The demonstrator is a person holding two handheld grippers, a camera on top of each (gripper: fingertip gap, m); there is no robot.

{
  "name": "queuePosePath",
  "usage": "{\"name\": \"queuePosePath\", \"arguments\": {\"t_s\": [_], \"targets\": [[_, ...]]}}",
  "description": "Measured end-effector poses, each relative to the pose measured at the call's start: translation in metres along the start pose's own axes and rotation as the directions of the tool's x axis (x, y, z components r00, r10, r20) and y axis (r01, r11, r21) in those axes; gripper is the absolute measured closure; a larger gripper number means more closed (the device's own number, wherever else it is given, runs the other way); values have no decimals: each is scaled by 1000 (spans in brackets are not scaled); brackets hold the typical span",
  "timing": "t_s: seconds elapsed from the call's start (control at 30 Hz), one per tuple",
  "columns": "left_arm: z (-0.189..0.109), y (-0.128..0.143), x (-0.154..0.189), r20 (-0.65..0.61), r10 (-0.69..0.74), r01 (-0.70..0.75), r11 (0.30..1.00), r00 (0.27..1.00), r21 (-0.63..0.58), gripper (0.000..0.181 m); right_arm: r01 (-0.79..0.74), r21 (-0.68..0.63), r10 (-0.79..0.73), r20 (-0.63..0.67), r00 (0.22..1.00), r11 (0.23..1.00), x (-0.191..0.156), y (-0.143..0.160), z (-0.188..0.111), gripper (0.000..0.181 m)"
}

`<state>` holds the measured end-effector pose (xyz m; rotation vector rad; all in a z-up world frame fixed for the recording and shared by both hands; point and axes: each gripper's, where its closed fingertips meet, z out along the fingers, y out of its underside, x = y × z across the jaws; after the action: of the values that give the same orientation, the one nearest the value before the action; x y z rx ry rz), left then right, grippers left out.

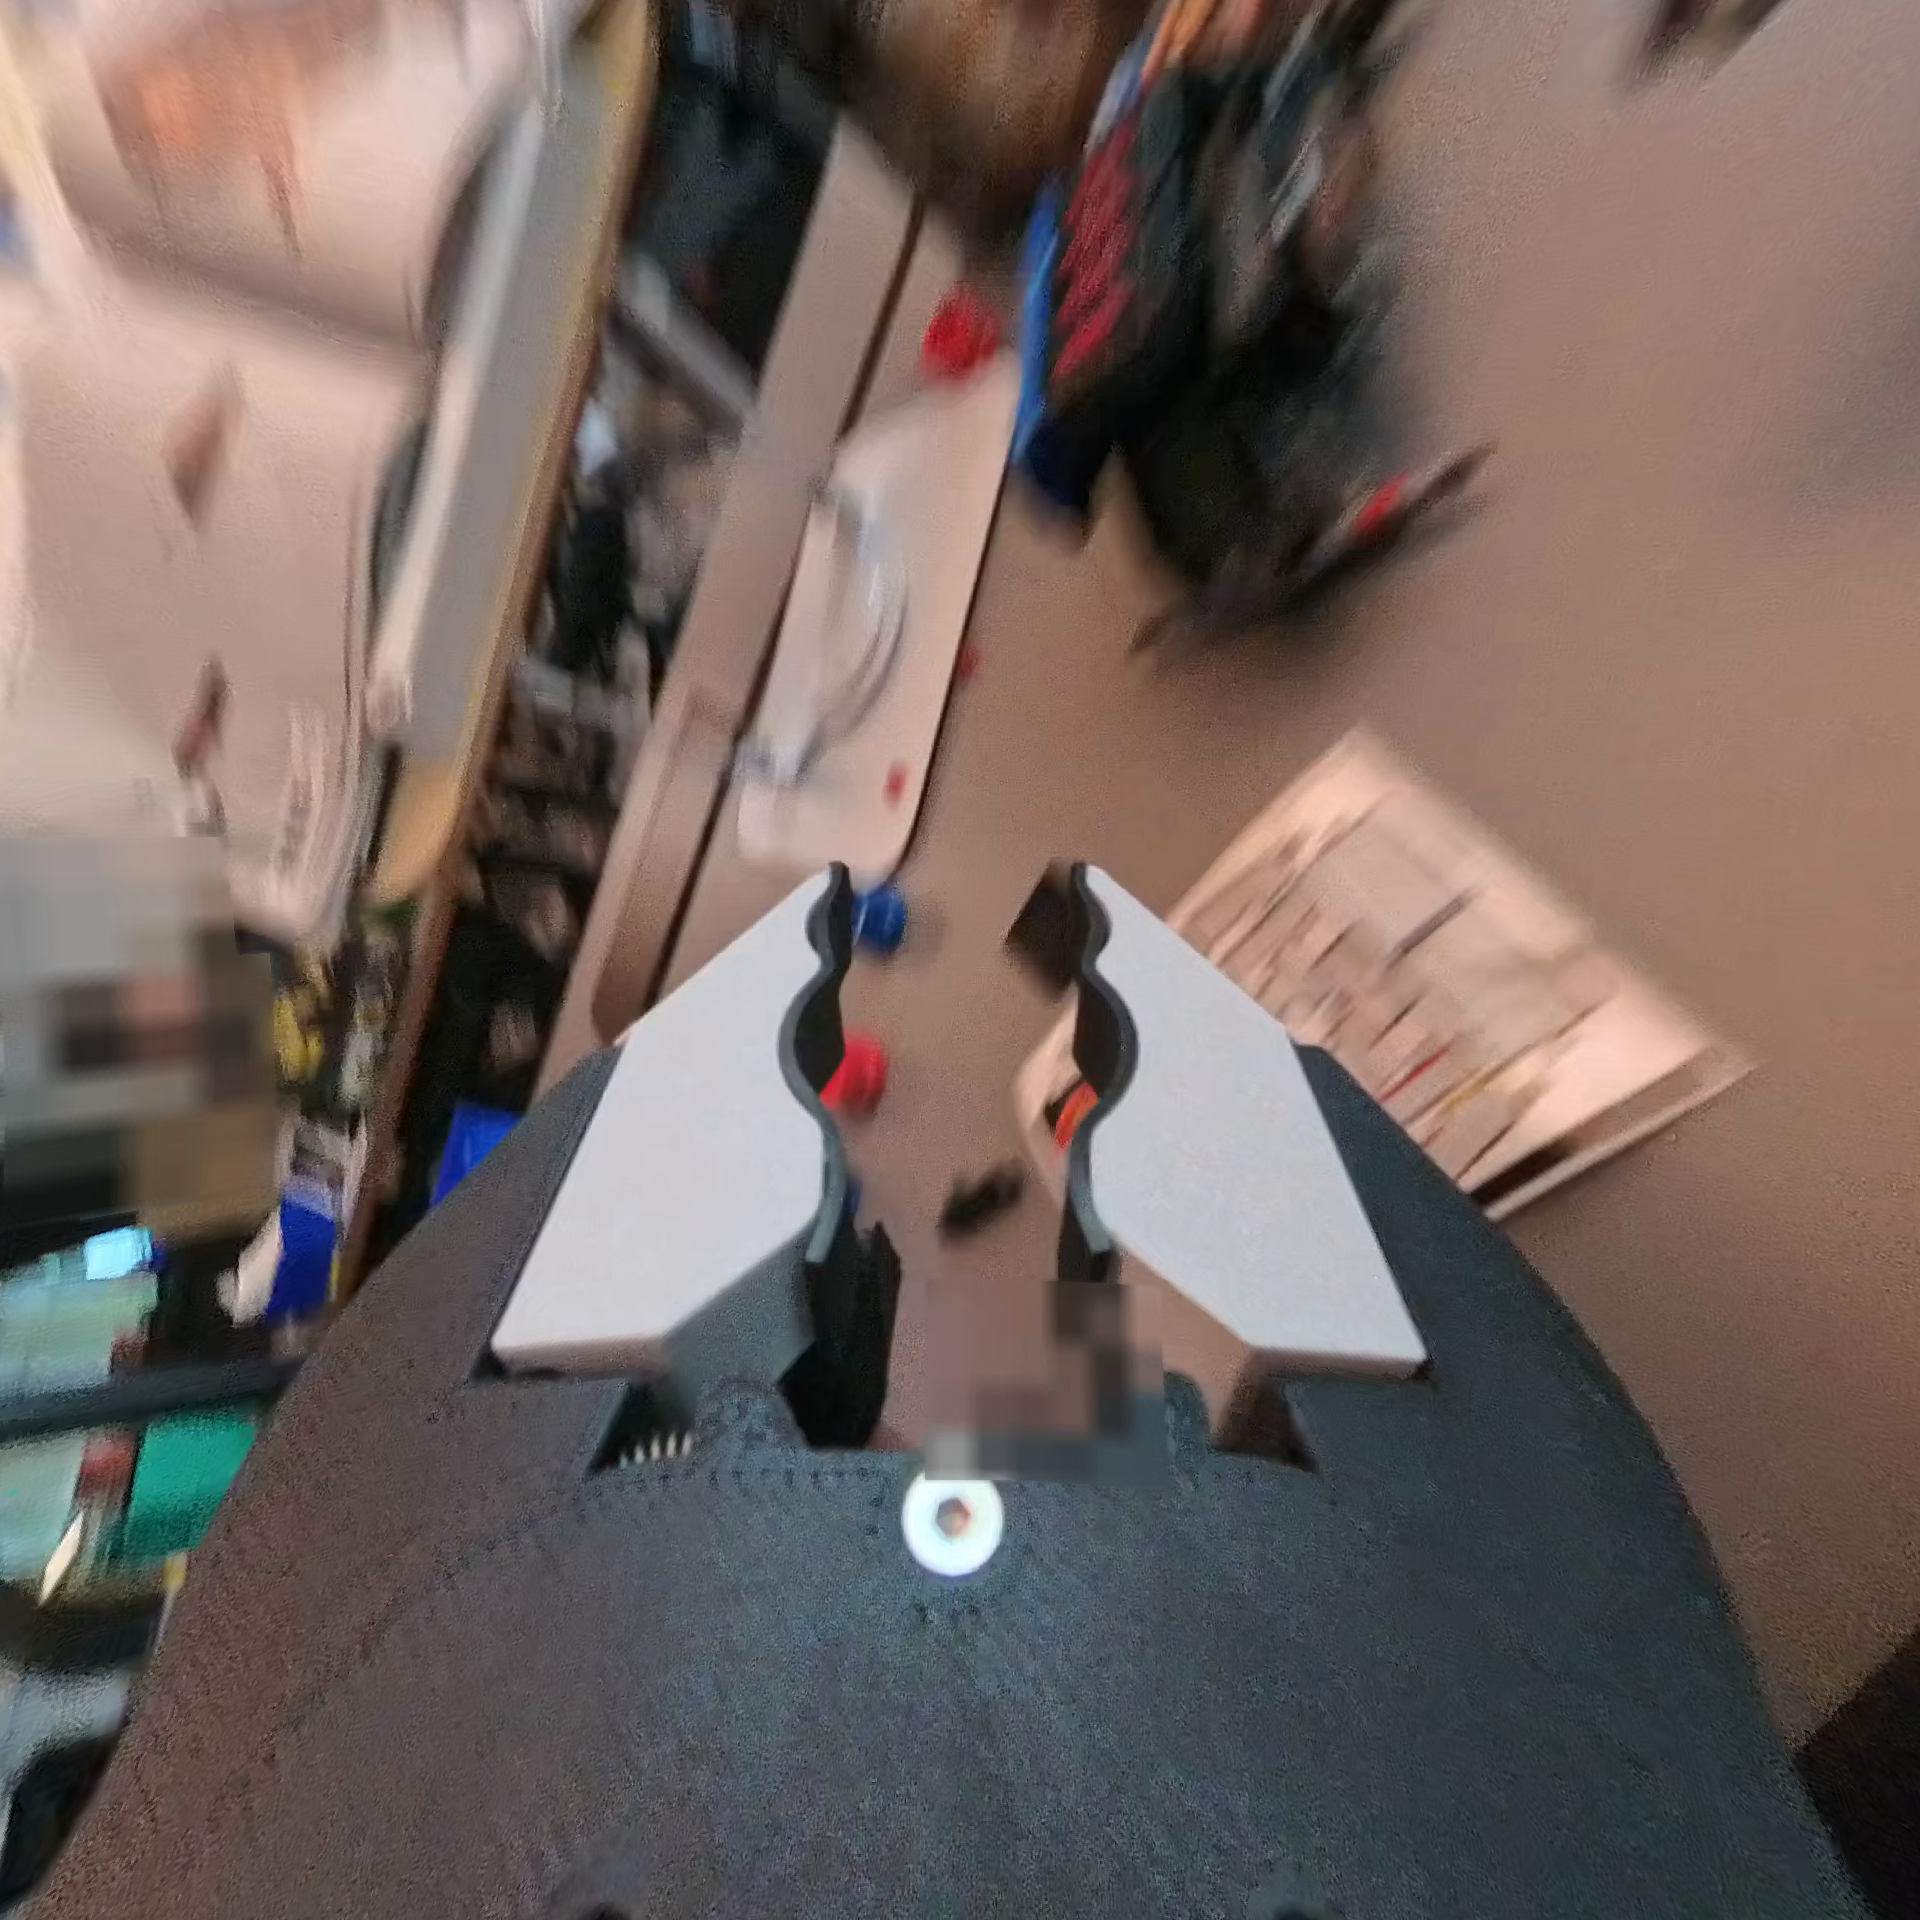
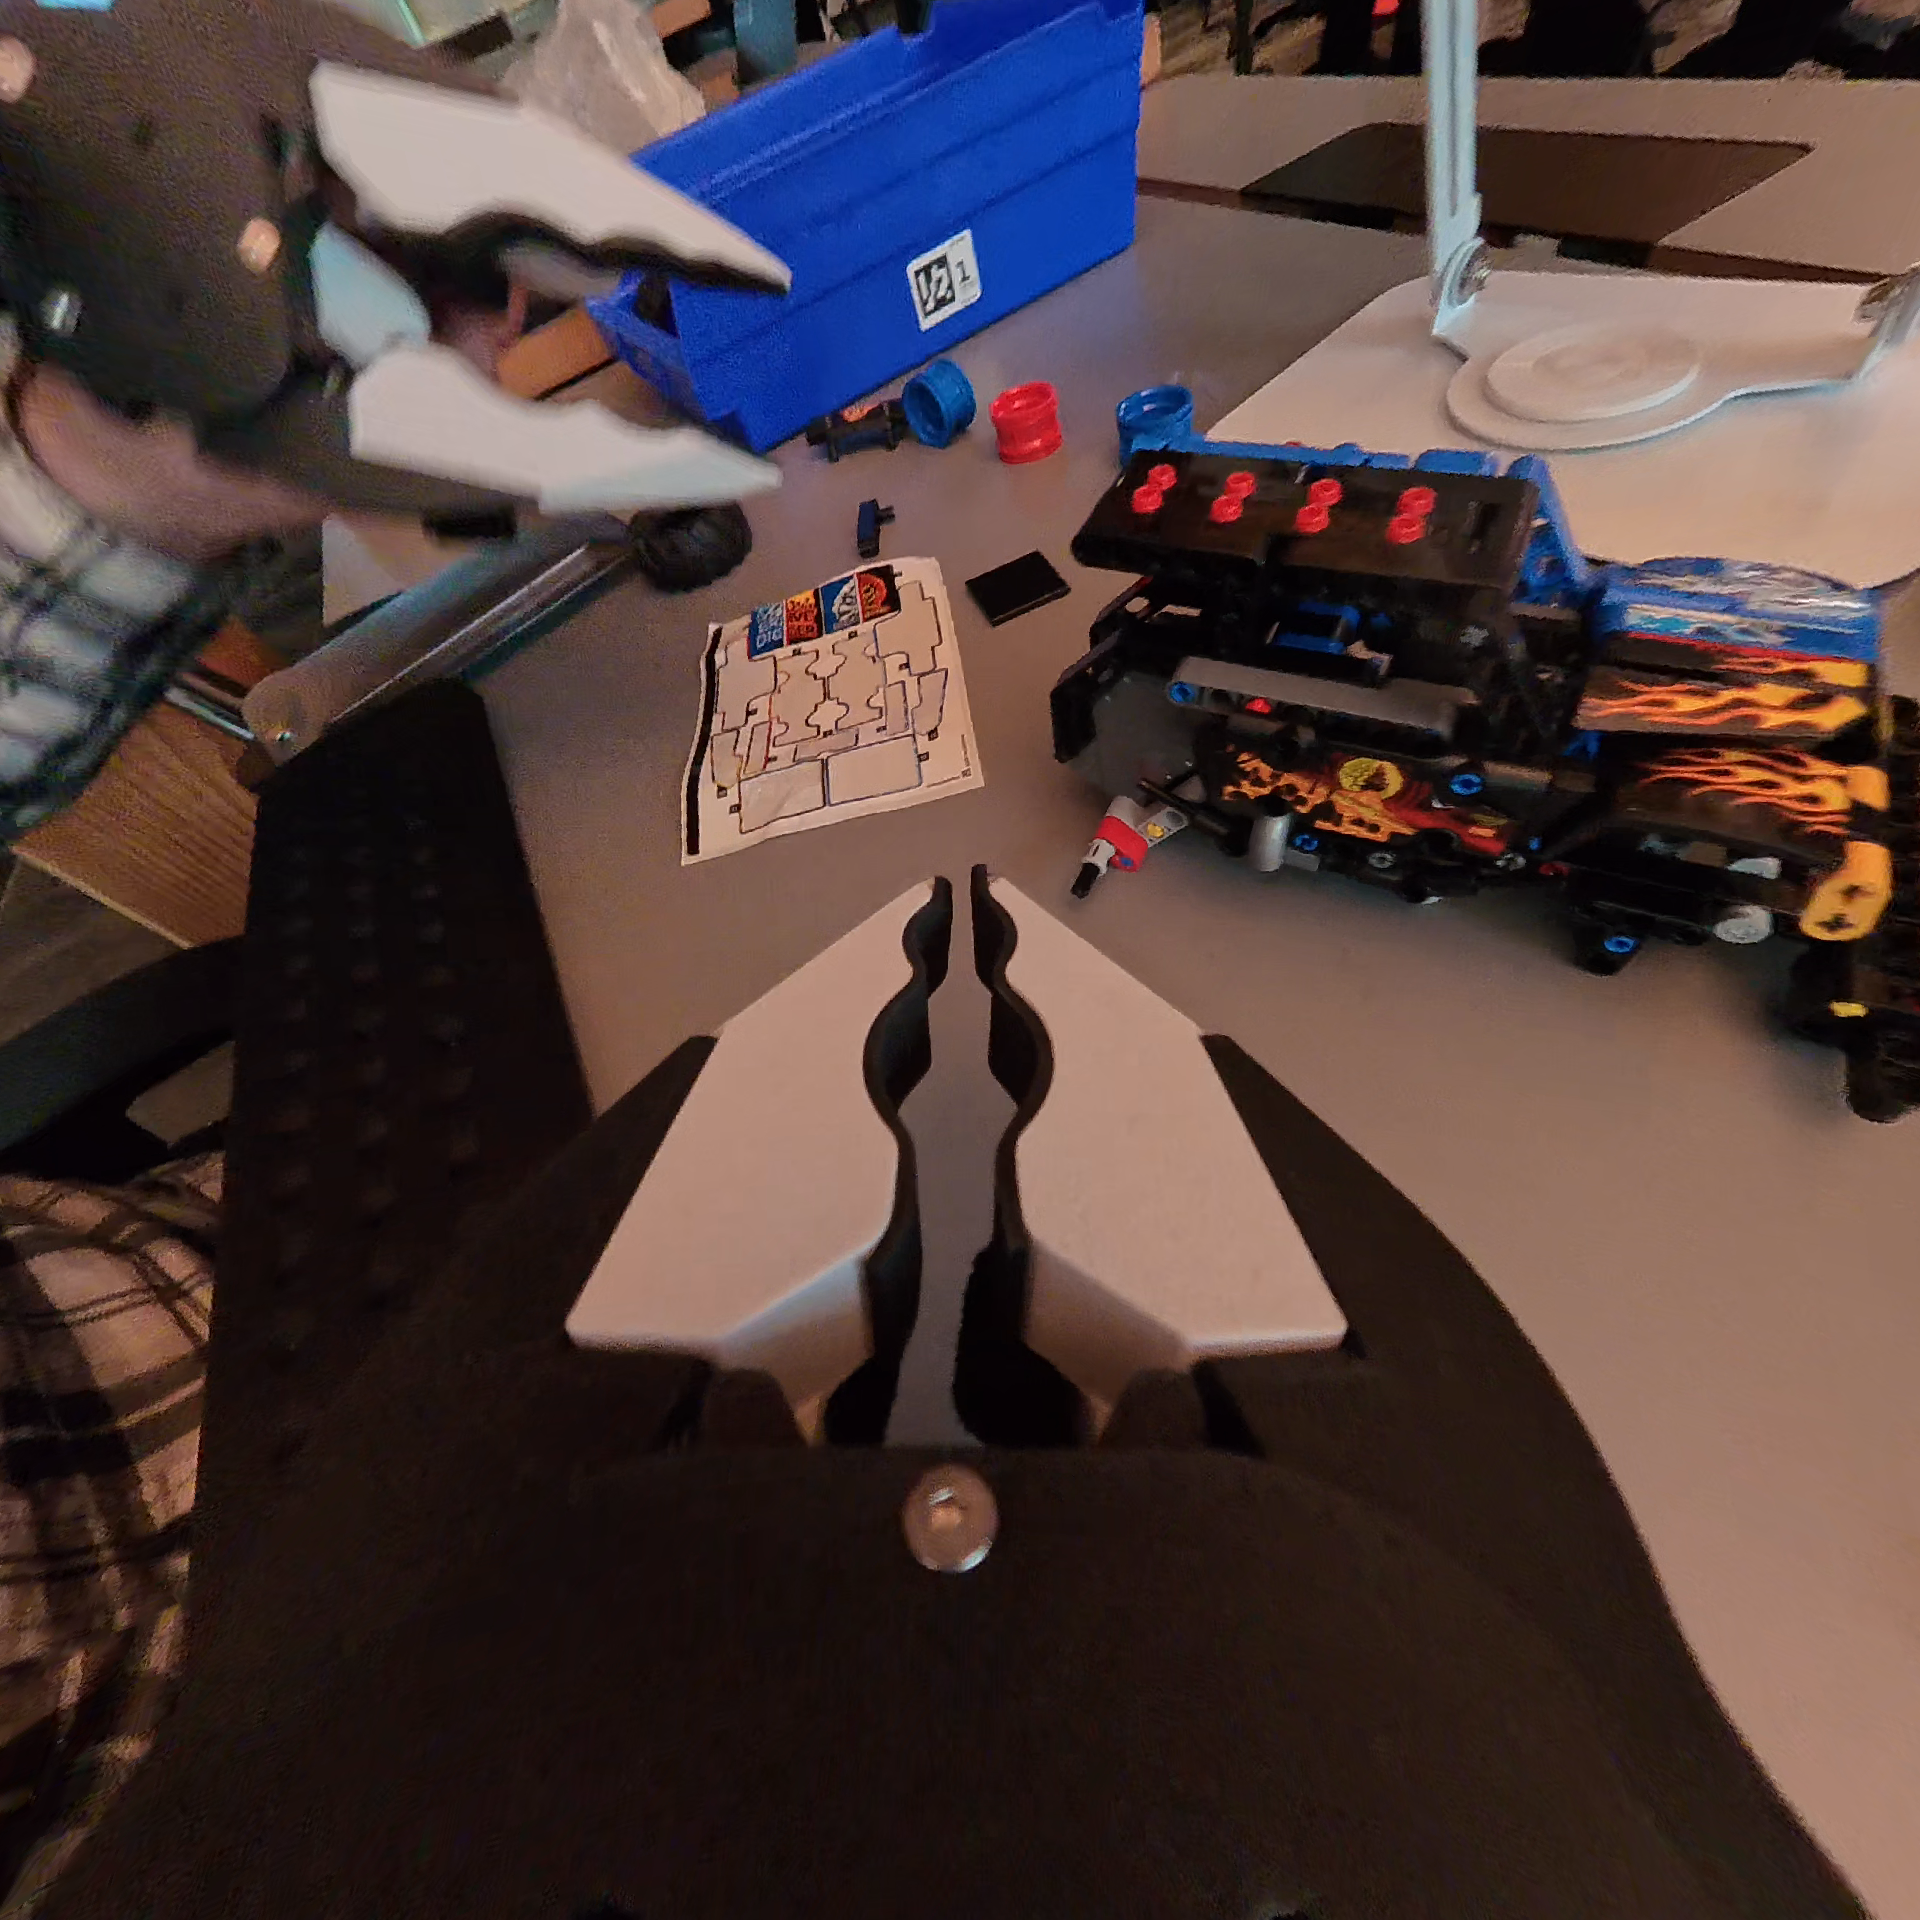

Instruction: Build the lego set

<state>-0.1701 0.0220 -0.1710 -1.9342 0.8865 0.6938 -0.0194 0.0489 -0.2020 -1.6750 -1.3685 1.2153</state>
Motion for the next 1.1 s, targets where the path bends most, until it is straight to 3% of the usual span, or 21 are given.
{"name": "queuePosePath", "arguments": {"t_s": [0.1,0.2,0.3,0.37,0.43,0.53,0.67,0.8,0.9,1.1], "targets": [[7,82,-54,2,-98,96,968,995,-230,138,4,-10,-4,25,1000,1000,-3,3,3,178],[25,152,-66,-117,-250,164,858,961,-487,132,13,-4,-13,40,999,1000,-4,1,4,180],[46,191,-62,-176,-317,132,749,932,-650,134,28,-27,-27,34,999,999,-3,6,8,179],[57,209,-68,-156,-232,56,706,960,-706,137,46,-40,-45,35,998,998,-5,8,11,179],[58,221,-58,-184,-268,30,636,946,-771,146,82,-47,-80,39,996,996,-9,7,14,180],[57,231,-60,-156,-284,34,565,946,-824,156,147,-64,-144,51,988,987,-22,1,24,178],[56,231,-59,-186,-251,-19,548,950,-836,158,254,-94,-246,89,965,963,-51,-30,52,173],[56,224,-57,-198,-306,21,586,931,-810,163,343,-137,-330,110,938,929,-70,-66,102,167],[52,215,-50,-223,-313,25,627,923,-778,164,346,-178,-328,122,937,921,-71,-75,150,164],[43,186,-41,-259,-425,155,725,867,-672,172,346,-345,-336,89,938,873,-50,-47,242,149]]}}
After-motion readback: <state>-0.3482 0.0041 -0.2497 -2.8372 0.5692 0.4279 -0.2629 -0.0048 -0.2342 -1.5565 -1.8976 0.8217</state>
